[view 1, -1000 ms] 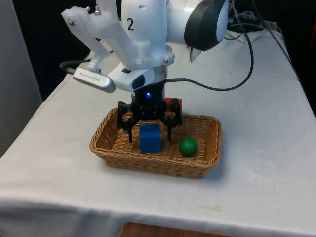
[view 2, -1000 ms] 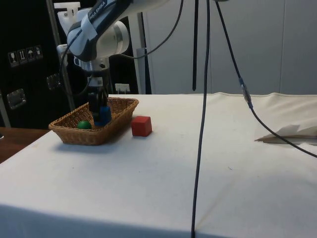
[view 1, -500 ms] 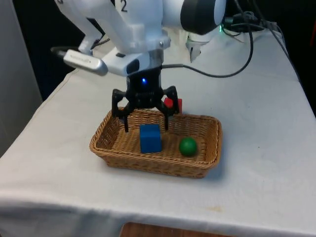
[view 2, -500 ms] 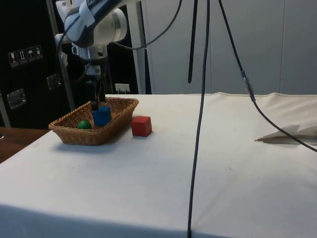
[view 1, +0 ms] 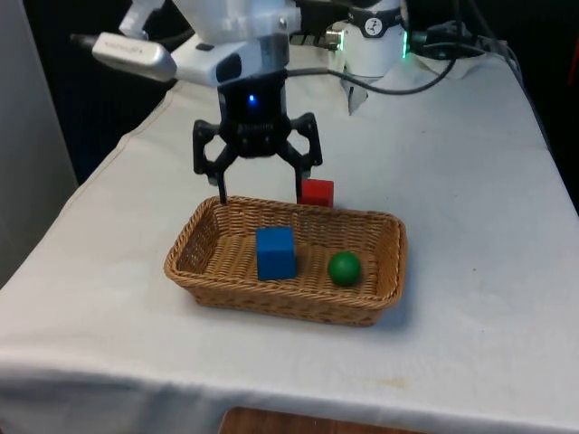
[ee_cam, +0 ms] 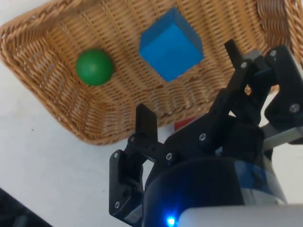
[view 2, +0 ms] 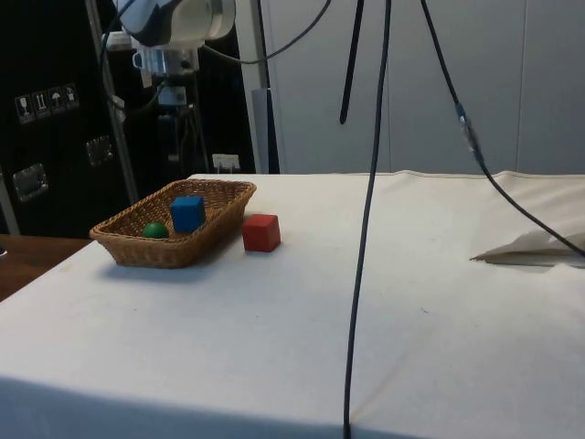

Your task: Place all non-red objects into the basket.

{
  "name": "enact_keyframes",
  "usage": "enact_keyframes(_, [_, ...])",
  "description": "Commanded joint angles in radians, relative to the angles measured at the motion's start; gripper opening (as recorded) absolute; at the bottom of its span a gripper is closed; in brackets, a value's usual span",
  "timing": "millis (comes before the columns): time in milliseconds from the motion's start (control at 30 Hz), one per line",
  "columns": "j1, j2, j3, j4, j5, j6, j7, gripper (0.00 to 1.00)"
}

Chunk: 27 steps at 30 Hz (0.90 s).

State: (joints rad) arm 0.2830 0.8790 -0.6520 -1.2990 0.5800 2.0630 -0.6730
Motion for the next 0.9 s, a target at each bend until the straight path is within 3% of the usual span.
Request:
enact_keyframes(0, [0.011,-0.020,-0.010,-0.020,-0.009,-0.003,-0.002,1.00])
enact_keyframes(33, [0.002,-0.007,-0.003,-0.004,-0.002,-0.005,-0.001,1.00])
enact_keyframes(67, [0.013,-0.027,-0.012,-0.025,-0.011,-0.007,-0.003,1.00])
enact_keyframes(267, [0.028,-0.093,-0.019,-0.081,-0.038,-0.021,-0.005,1.00])
enact_keyframes(300, [0.017,-0.079,-0.010,-0.058,-0.033,-0.028,-0.001,1.00])
enact_keyframes(333, [0.030,-0.103,-0.019,-0.090,-0.042,-0.021,-0.006,1.00])
enact_keyframes(567, [0.045,-0.180,-0.021,-0.156,-0.078,-0.027,-0.006,1.00])
enact_keyframes(600, [0.030,-0.155,-0.010,-0.120,-0.068,-0.038,-0.001,1.00])
enact_keyframes(633, [0.046,-0.190,-0.021,-0.164,-0.083,-0.027,-0.006,1.00])
enact_keyframes(800, [0.056,-0.237,-0.022,-0.211,-0.113,-0.023,-0.004,1.00])
enact_keyframes(833, [0.057,-0.244,-0.021,-0.219,-0.118,-0.022,-0.003,1.00])
enact_keyframes(867, [0.042,-0.222,-0.010,-0.185,-0.107,-0.039,-0.001,1.00])
